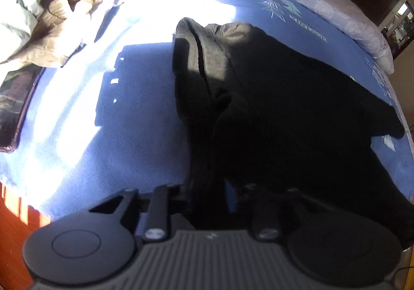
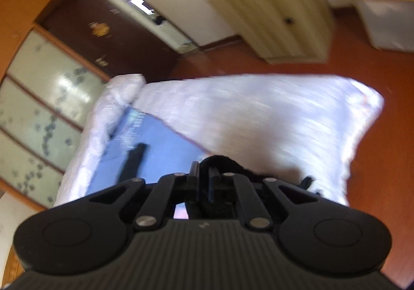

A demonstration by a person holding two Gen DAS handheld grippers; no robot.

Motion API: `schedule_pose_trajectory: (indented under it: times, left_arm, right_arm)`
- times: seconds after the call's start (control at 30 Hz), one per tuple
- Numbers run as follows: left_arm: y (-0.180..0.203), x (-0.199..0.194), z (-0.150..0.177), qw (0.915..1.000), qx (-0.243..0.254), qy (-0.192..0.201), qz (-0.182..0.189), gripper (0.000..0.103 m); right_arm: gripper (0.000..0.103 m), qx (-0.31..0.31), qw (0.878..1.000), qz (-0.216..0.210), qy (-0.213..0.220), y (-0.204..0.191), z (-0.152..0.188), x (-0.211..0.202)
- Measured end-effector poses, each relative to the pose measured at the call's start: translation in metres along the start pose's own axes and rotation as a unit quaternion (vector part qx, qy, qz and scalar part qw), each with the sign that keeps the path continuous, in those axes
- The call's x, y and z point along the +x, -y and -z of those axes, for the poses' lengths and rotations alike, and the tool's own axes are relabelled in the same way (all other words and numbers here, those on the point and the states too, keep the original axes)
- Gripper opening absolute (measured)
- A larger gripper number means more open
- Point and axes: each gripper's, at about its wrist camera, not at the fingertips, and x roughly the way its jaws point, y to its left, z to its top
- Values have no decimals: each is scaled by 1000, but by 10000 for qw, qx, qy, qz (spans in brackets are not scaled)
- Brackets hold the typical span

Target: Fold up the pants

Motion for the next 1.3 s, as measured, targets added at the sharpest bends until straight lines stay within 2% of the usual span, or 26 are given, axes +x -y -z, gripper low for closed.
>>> schedule_pose_trajectory:
  times: [0.17, 0.23, 0.27, 0.33, 0.4, 0.47, 0.5, 0.53, 0.6, 0.67, 0.73, 0.8, 0.83, 0.87, 0.93, 1.0, 1.07, 1.13, 1.17, 1.23, 1.3]
  left_arm:
    - [-8, -47, -25, 9974, -328, 515, 389, 20]
    - [-13, -63, -27, 9964, -407, 616, 416, 20]
    - [-17, -68, -25, 9965, -424, 638, 339, 20]
    - [-28, -70, -22, 9970, -496, 567, 157, 20]
    - [-45, -62, -16, 9967, -758, 289, 84, 20]
    - [-55, -46, -8, 9960, -898, -7, 3, 21]
    - [-57, -38, -3, 9958, -911, -121, -49, 21]
    - [-57, -34, 1, 9957, -897, -191, -120, 21]
    - [-58, -32, 10, 9959, -820, -249, -276, 21]
    - [-57, -28, 11, 9960, -780, -276, -334, 21]
    - [-61, -27, 10, 9953, -858, -311, -310, 22]
    - [-65, -20, 3, 9941, -978, -362, -287, 23]
    - [-66, -18, 4, 9937, -1007, -386, -294, 23]
    - [-64, -14, 4, 9937, -998, -400, -322, 24]
    - [-62, -14, 5, 9938, -972, -404, -364, 25]
    - [-62, -13, 5, 9937, -978, -414, -360, 26]
    - [-64, -12, 5, 9934, -1003, -433, -351, 27]
    - [-65, -11, 4, 9928, -1057, -446, -335, 28]
    - [-65, -11, 4, 9927, -1069, -448, -338, 28]
    - [-64, -11, 4, 9927, -1057, -455, -366, 28]
    - [-63, -10, 3, 9925, -1060, -472, -383, 29]
  right_arm:
    - [8, -291, 9929, -1115, 288, -61, -32, -4]
    - [8, -461, 9880, -1396, 479, -67, -37, -14]
    - [8, -565, 9871, -1402, 534, -64, -38, -17]
    - [8, -596, 9914, -1086, 425, -44, -35, -14]
    - [8, -346, 9990, -262, -138, -11, -22, 10]
    - [9, -363, 9933, 730, -821, 23, -1, 40]
    - [9, -410, 9877, 1125, -1007, 38, 11, 49]
    - [7, -239, 9920, 913, -844, 51, 18, 47]
    - [9, 732, 9944, 414, -633, 77, 20, 36]
    - [14, 1521, 9860, 61, -683, 97, 20, 32]
    - [18, 1886, 9785, -213, -807, 103, 17, 33]
    - [36, 1738, 9786, -553, -955, 96, 16, 32]
    - [59, 1600, 9796, -625, -1039, 94, 15, 31]
    - [73, 1447, 9808, -615, -1152, 92, 15, 31]
    - [74, 1067, 9832, -426, -1418, 87, 13, 30]
    - [74, 715, 9861, -118, -1496, 93, 10, 23]
    - [75, 732, 9854, 136, -1530, 111, 5, 12]
    - [74, 1007, 9838, 320, -1447, 132, 1, -1]
    - [73, 1079, 9847, 365, -1321, 138, -2, -9]
    - [73, 1147, 9868, 129, -1135, 138, -3, -23]
    - [73, 1085, 9877, -4, -1127, 130, -3, -21]
